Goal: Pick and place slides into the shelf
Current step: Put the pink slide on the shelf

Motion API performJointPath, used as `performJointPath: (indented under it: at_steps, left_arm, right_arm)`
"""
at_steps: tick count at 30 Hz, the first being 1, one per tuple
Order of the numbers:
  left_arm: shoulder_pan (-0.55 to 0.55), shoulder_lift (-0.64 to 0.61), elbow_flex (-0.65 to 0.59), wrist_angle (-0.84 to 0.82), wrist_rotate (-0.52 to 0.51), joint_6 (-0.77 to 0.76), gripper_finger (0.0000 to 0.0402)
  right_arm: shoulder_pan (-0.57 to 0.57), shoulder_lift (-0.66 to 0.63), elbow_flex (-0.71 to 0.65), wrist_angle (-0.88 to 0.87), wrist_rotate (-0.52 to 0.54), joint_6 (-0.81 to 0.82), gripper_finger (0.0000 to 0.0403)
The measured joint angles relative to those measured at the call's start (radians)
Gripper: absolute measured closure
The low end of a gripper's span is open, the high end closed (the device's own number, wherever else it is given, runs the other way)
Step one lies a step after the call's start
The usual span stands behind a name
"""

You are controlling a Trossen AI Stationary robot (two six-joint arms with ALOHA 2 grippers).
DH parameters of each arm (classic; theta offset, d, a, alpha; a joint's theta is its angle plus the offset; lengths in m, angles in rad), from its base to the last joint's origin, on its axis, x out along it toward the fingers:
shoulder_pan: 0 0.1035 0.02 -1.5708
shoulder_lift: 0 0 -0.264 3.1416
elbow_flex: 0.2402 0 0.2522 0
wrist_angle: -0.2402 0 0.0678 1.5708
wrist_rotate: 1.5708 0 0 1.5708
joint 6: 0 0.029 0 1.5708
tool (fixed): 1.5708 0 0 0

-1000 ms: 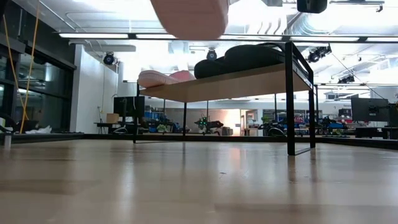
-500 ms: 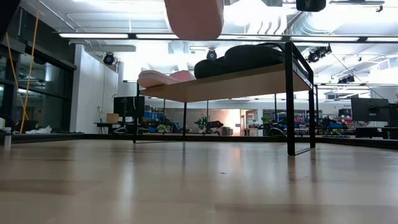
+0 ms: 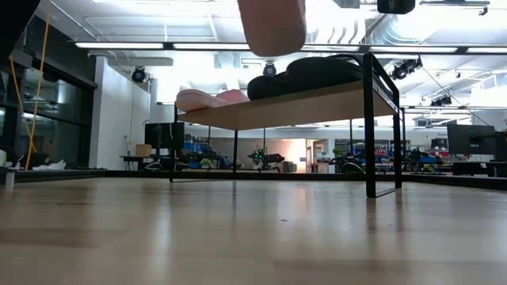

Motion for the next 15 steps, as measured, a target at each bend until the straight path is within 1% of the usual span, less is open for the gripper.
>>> performJointPath:
  at_steps: [9,12,15]
  left_arm:
    - [0.125,-0.032,-0.001,-0.015,0.081,0.095,0.0401]
    - [0.176,-0.051,0.000,-0.004,0.139,0.103,0.0401]
    - [0.211,-0.068,0.000,-0.002,0.169,0.103,0.0401]
  right_arm:
    - [0.021,0.000,0.000,0.001,0.007,0.011,0.0244]
    - [0.035,0.000,0.000,0.001,0.011,0.012,0.0244]
    - [0.048,0.000,0.000,0.000,0.040,0.019,0.0244]
